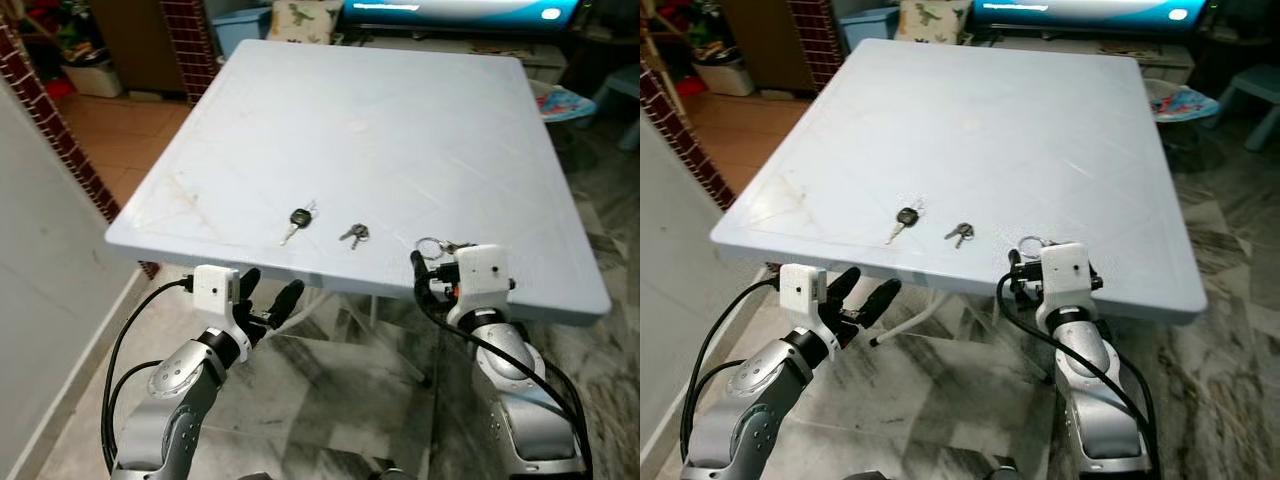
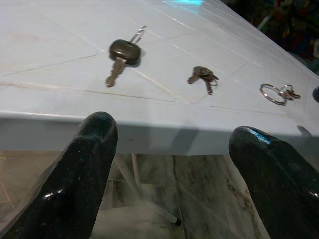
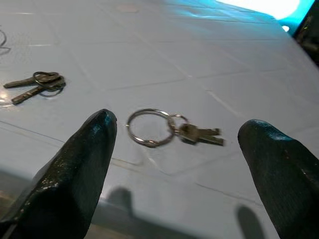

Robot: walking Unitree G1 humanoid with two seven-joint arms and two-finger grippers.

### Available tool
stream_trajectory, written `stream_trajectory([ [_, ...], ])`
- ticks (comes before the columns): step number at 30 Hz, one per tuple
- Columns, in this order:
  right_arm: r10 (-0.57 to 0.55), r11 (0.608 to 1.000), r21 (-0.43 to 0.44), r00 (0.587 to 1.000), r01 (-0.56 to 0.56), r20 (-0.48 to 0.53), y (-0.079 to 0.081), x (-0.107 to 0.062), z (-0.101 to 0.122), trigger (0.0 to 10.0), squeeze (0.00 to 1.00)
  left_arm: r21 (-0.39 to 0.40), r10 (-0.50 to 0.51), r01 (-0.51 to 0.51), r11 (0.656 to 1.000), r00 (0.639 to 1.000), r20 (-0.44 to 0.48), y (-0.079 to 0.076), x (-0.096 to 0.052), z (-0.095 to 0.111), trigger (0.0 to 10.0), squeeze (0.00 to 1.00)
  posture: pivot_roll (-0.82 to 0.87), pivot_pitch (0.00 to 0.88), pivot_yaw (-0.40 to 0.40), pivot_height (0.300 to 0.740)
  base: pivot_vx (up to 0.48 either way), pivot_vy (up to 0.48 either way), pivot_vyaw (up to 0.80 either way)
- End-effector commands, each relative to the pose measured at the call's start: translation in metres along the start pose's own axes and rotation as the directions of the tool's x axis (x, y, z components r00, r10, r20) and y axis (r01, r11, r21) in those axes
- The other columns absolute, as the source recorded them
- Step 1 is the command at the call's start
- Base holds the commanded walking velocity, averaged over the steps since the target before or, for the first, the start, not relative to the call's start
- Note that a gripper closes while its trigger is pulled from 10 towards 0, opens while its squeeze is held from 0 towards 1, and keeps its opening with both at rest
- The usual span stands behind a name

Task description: Hang keys on a hook

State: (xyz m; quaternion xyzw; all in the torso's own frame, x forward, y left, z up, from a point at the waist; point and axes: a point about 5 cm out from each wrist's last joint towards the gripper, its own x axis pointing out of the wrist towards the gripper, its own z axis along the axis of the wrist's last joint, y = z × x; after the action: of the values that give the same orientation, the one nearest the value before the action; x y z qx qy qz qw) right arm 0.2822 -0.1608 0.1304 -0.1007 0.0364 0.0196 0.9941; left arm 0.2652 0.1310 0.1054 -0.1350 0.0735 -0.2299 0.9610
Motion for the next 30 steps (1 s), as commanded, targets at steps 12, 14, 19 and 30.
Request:
stream_trajectory([
  [12, 0.021, 1.000, -0.012, 1.000, -0.021, -0.002, 0.004, -0.001, -0.001, 10.0, 0.00, 0.015, 0.006, -0.005, 1.000, 1.000, -0.012, 0.001, -0.001, 0.000, 10.0, 0.00, -0.09, 0.131, 0.034, 0.740, 0.000, 0.000, 0.00],
  [14, 0.018, 1.000, -0.025, 1.000, -0.019, -0.022, 0.002, -0.002, -0.006, 10.0, 0.00, 0.008, 0.009, -0.009, 1.000, 1.000, -0.015, 0.001, -0.002, -0.001, 10.0, 0.00, -0.09, 0.130, 0.033, 0.740, 0.000, 0.000, 0.00],
  [19, 0.022, 0.998, -0.061, 0.998, -0.025, -0.058, -0.008, 0.003, -0.014, 10.0, 0.00, -0.049, -0.109, 0.105, 0.993, 0.990, -0.085, -0.009, -0.003, -0.007, 10.0, 0.00, -0.08, 0.130, 0.031, 0.740, 0.000, 0.000, 0.00],
  [30, 0.020, 0.984, -0.177, 0.999, -0.024, -0.028, -0.036, 0.028, -0.012, 10.0, 0.00, -0.074, -0.289, 0.280, 0.957, 0.940, -0.179, -0.029, -0.009, -0.010, 10.0, 0.00, -0.06, 0.133, 0.038, 0.740, 0.000, 0.000, 0.00],
])
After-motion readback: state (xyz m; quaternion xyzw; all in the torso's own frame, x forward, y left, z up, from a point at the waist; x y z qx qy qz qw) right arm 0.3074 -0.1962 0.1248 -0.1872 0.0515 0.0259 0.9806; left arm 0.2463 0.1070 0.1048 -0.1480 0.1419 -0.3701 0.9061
